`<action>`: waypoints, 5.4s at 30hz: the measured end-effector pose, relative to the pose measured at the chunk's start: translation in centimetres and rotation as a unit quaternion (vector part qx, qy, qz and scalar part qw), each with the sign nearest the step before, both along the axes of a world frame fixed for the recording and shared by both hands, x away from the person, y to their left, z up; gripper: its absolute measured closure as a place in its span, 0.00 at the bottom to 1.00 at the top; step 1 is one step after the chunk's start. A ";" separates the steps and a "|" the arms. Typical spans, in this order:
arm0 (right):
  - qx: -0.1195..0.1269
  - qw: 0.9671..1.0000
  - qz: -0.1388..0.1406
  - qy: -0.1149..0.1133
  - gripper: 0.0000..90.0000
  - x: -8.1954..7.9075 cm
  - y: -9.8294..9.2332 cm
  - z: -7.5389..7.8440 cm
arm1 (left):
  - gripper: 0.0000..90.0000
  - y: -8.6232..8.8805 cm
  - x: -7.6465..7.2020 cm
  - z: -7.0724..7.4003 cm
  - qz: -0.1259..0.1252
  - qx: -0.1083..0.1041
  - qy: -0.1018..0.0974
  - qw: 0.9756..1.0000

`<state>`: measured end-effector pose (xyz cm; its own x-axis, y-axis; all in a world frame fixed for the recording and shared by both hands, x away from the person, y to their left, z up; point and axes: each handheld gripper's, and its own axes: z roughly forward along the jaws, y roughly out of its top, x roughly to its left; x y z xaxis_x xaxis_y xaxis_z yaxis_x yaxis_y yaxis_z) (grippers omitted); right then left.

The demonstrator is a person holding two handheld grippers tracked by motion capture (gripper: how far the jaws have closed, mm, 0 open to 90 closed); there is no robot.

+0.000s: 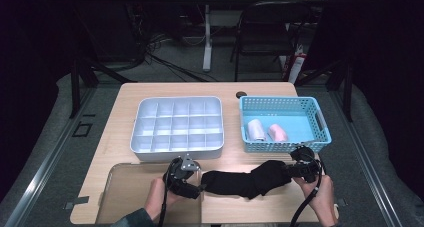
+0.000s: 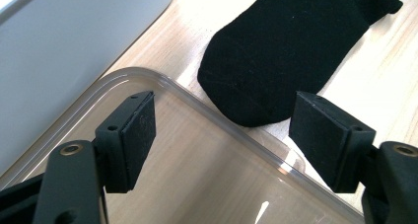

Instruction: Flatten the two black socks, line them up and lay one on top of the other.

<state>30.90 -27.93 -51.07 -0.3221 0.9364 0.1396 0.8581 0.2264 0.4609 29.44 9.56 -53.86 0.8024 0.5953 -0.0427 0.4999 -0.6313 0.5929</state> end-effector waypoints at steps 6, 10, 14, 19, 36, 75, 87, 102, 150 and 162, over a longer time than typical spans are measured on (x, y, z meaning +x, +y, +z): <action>0.038 0.999 0.026 -0.003 0.93 -0.3 0.8 0.5 | 0.29 0.0 0.1 -0.1 0.000 0.002 0.002 1.000; 0.056 0.997 0.044 -0.013 0.93 -0.5 1.6 0.7 | 0.29 0.0 0.1 -0.1 0.001 0.001 0.002 1.000; 0.056 0.997 0.060 -0.012 0.92 -0.6 2.5 0.8 | 0.29 0.1 0.2 -0.1 -0.001 0.000 0.004 1.000; 0.055 0.996 0.072 -0.019 0.92 -0.6 3.2 0.9 | 0.26 0.1 0.3 -0.2 0.002 -0.005 0.005 1.000; 0.057 0.993 0.099 -0.026 0.92 -0.8 5.2 1.3 | 0.07 1.2 0.3 -0.1 0.019 -0.020 0.020 0.999; 0.032 0.971 0.234 0.026 0.91 0.3 15.8 0.0 | 0.01 0.8 0.3 -0.1 0.007 -0.008 0.014 1.000; 0.047 0.974 0.222 -0.017 0.67 -0.3 14.2 1.9 | 0.06 0.9 0.2 0.3 0.004 -0.013 0.017 1.000; 0.013 0.996 0.088 -0.029 0.58 0.4 4.7 0.1 | 0.45 -4.1 -0.7 1.0 -0.028 -0.017 0.032 0.999; -0.022 1.000 -0.003 0.002 0.94 -0.1 -0.9 -1.8 | 0.99 -5.6 -0.5 0.0 -0.047 -0.035 0.042 0.997; -0.029 1.000 0.002 -0.006 0.94 -0.3 -0.7 -1.4 | 0.91 -5.1 0.6 -0.7 -0.043 -0.020 0.068 0.997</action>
<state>30.57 -28.65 -52.49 -0.3266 0.9417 0.0811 0.8517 0.2560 0.4572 30.05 4.43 -54.61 0.8358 0.5198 -0.1767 0.5219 -0.6522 0.5497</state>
